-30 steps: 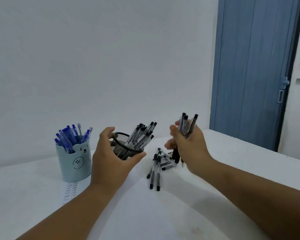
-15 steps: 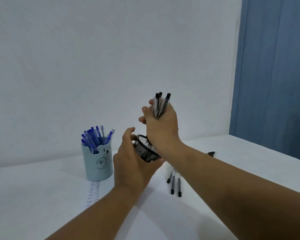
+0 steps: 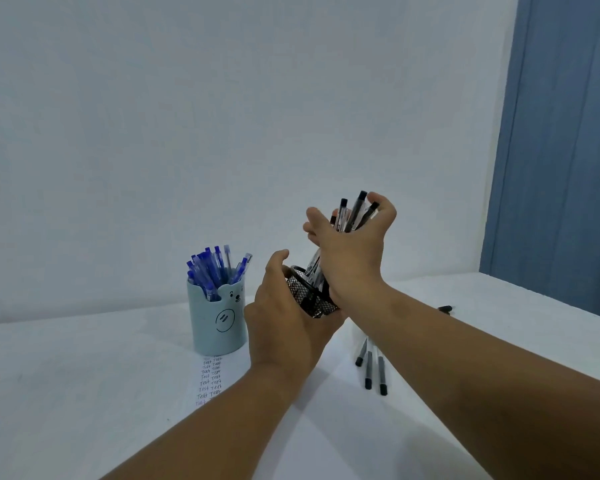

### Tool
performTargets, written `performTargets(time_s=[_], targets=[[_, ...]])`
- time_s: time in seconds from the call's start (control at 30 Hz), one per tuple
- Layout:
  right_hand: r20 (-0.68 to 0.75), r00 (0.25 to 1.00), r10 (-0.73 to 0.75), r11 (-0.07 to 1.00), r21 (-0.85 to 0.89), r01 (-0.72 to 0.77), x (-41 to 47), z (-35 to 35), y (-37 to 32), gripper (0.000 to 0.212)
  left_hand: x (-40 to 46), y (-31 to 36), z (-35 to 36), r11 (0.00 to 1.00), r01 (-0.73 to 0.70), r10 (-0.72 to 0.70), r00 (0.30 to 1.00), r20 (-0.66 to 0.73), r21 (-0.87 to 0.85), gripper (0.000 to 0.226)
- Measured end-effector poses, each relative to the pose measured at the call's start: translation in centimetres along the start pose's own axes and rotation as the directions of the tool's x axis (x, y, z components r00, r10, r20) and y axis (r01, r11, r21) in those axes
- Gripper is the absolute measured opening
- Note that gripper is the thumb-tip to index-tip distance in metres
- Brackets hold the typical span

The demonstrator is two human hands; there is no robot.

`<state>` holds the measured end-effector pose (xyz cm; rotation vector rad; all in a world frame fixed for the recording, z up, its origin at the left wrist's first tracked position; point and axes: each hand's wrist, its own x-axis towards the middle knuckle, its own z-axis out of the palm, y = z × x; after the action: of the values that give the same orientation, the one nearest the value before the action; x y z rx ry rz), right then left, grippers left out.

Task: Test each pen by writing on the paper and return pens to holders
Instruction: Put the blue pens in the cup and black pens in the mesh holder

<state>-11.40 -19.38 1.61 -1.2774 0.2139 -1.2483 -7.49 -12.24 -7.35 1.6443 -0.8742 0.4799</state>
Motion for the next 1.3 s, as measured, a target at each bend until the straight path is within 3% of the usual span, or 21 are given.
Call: performTargets(time_s=[0.1, 0.2, 0.27, 0.37, 0.4, 0.5, 0.63, 0.73, 0.8, 0.87, 1.0, 1.1, 1.2, 1.3], targets=[[-0.064, 0.997, -0.031, 0.999, -0.039, 0.028, 0.2, -0.1, -0.3, 0.094, 0.0, -0.2, 0.1, 0.999, 0.020, -0.020, 1.000, 0.006, -0.028, 0.107], [-0.129, 0.989, -0.068, 0.998, -0.007, 0.067, 0.2, 0.0, -0.8, 0.097, 0.1, -0.3, 0.1, 1.000, 0.020, -0.020, 1.000, -0.003, -0.021, 0.109], [-0.156, 0.986, -0.055, 0.997, 0.036, 0.061, 0.2, 0.0, -1.2, 0.078, 0.1, -0.4, 0.1, 1.000, 0.017, -0.017, 1.000, -0.010, -0.023, 0.110], [-0.204, 0.979, 0.009, 0.979, 0.203, 0.034, 0.4, -0.2, -1.8, 0.025, 0.2, -0.4, 0.2, 1.000, 0.005, -0.005, 1.000, -0.010, -0.024, 0.109], [-0.218, 0.976, 0.010, 0.978, 0.206, 0.036, 0.6, -0.3, -1.8, 0.020, 0.2, -0.5, 0.2, 1.000, 0.001, -0.002, 1.000, -0.012, -0.019, 0.109], [-0.208, 0.976, -0.068, 0.998, -0.001, 0.069, 1.1, -0.7, -1.4, 0.005, 0.2, -0.6, 0.0, 1.000, -0.009, 0.009, 1.000, -0.023, -0.006, 0.111], [-0.133, 0.981, -0.144, 0.989, -0.050, 0.138, 1.3, -1.4, -1.0, 0.032, 0.2, -0.6, 0.0, 1.000, -0.019, 0.019, 1.000, -0.019, -0.006, 0.111], [-0.206, 0.975, -0.088, 0.986, 0.124, 0.115, 1.0, -1.4, -1.6, 0.008, 0.2, -0.7, 0.0, 1.000, -0.022, 0.022, 0.999, -0.024, -0.010, 0.111], [-0.250, 0.966, -0.059, 0.983, 0.154, 0.100, 0.9, -1.3, -1.6, 0.016, 0.2, -0.8, 0.0, 1.000, -0.020, 0.019, 0.999, -0.028, -0.012, 0.111], [-0.230, 0.969, -0.094, 0.992, 0.063, 0.111, 0.8, -1.2, -1.4, 0.012, 0.2, -0.8, 0.0, 1.000, -0.014, 0.014, 0.999, -0.033, -0.022, 0.111], [0.039, 0.985, -0.167, 0.959, -0.224, 0.171, 0.7, -2.4, 0.2, 0.004, 0.2, -0.7, 0.0, 1.000, -0.003, 0.002, 0.999, -0.044, -0.020, 0.111], [0.168, 0.984, -0.050, 0.875, -0.468, 0.124, 0.1, -4.1, 0.7, 0.003, 0.2, -0.7, -0.1, 0.999, 0.034, -0.036, 0.997, -0.069, -0.026, 0.110], [0.143, 0.990, 0.002, 0.902, -0.428, 0.060, -0.2, -5.8, 0.6, 0.024, 0.4, -0.6, -0.1, 0.998, 0.062, -0.064, 0.994, -0.085, -0.028, 0.110], [0.194, 0.977, -0.086, 0.885, -0.436, 0.164, -0.2, -6.1, 0.4, 0.034, 0.2, -0.4, -0.1, 0.999, 0.034, -0.035, 0.995, -0.090, -0.015, 0.110]])
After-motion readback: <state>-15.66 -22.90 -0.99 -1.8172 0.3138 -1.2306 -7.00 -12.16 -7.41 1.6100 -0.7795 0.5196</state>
